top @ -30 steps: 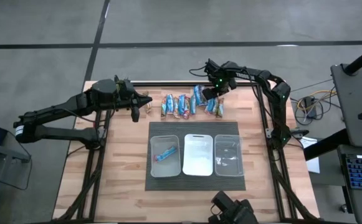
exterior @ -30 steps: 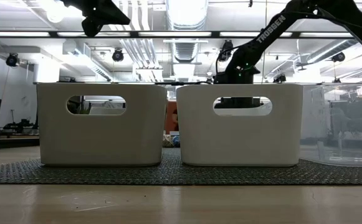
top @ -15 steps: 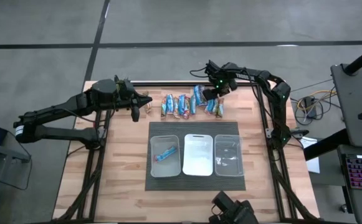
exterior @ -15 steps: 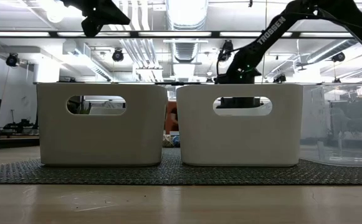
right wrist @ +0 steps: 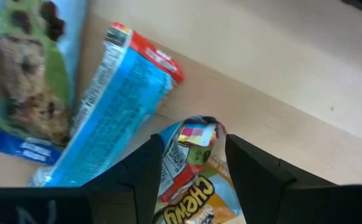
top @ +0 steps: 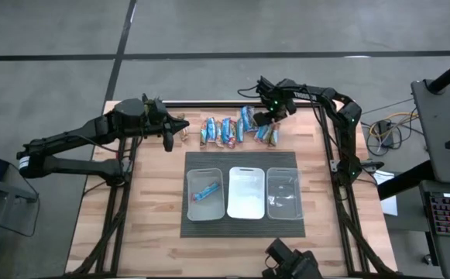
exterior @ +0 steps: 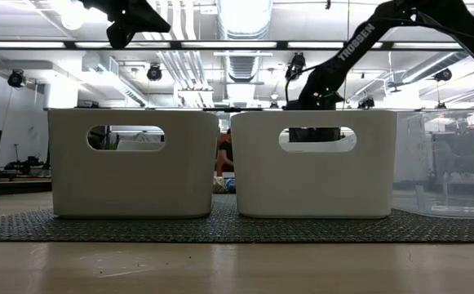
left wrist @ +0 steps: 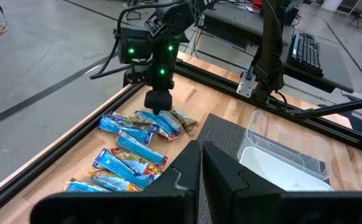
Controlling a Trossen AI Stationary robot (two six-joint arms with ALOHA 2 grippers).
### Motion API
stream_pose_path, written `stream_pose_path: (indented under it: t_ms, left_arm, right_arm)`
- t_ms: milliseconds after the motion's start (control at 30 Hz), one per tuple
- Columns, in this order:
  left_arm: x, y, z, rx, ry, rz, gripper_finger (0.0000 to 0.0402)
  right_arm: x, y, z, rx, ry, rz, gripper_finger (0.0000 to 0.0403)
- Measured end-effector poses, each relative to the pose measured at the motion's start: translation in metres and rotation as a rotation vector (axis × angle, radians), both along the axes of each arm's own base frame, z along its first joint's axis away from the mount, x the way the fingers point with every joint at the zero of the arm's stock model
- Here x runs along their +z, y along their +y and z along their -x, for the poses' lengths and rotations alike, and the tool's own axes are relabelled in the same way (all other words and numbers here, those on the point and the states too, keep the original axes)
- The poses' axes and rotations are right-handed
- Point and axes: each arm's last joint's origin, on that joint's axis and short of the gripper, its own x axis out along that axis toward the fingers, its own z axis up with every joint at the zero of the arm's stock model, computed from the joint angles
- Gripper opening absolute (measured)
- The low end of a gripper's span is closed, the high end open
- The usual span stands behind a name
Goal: Pick and place Granola Bars by type
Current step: Put the red granola bar into the gray bin
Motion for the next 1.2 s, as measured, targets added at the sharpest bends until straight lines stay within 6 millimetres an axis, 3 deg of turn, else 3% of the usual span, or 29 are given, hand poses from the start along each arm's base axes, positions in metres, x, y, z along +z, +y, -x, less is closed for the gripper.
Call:
stream_pose_path:
  t_ms: [300,833,1200]
  left_arm:
    - [0.0,0.0,0.0,0.0,0.0,0.0,0.0]
    - [0.0,0.0,0.0,0.0,0.0,-0.001,0.0]
    - [0.0,0.0,0.0,0.0,0.0,-0.001,0.0]
  right_arm:
    - [-0.001,-0.0002,0.001,-0.009,0.007,0.004,0.0153]
    - [-0.001,0.0,0.0011,-0.01,0.007,0.002,0.004]
    - [0.0038,0.0001,0.0023,-0.003,-0.005,0.011,0.0031]
